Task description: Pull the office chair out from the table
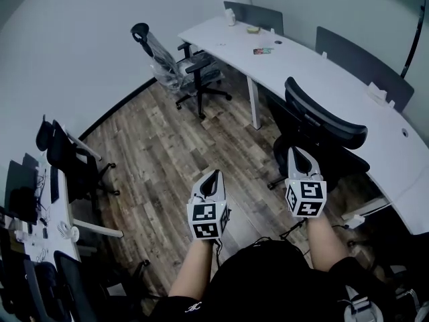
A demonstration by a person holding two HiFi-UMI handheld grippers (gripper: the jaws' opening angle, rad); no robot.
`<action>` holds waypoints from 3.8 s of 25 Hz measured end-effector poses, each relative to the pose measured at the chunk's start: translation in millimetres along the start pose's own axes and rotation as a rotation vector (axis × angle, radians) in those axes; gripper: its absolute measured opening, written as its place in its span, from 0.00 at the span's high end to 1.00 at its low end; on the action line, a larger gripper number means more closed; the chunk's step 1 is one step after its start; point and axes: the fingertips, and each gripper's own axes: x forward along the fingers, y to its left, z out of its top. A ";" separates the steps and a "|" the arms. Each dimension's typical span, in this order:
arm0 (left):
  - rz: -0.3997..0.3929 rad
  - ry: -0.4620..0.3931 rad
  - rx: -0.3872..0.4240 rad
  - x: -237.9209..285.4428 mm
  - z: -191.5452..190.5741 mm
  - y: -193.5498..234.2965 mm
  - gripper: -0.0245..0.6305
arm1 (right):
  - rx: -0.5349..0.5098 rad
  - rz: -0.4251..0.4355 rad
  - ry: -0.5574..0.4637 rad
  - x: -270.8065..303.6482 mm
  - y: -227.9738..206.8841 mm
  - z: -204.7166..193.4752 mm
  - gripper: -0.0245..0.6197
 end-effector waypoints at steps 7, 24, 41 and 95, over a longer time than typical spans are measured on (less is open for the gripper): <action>-0.071 -0.035 0.002 55.6 25.9 2.7 0.95 | -0.023 -0.046 0.001 20.5 -12.8 2.7 0.95; -0.338 -0.044 0.134 162.6 55.6 -28.3 0.95 | 0.047 -0.294 -0.006 8.0 -70.2 11.1 0.95; -0.661 -0.086 0.446 261.2 76.3 -71.9 0.92 | -0.110 -0.619 0.141 -31.8 -118.4 -17.5 0.82; -0.633 -0.092 1.273 268.0 4.9 -88.6 0.63 | -0.633 -0.596 0.724 -112.3 -173.3 -85.6 0.59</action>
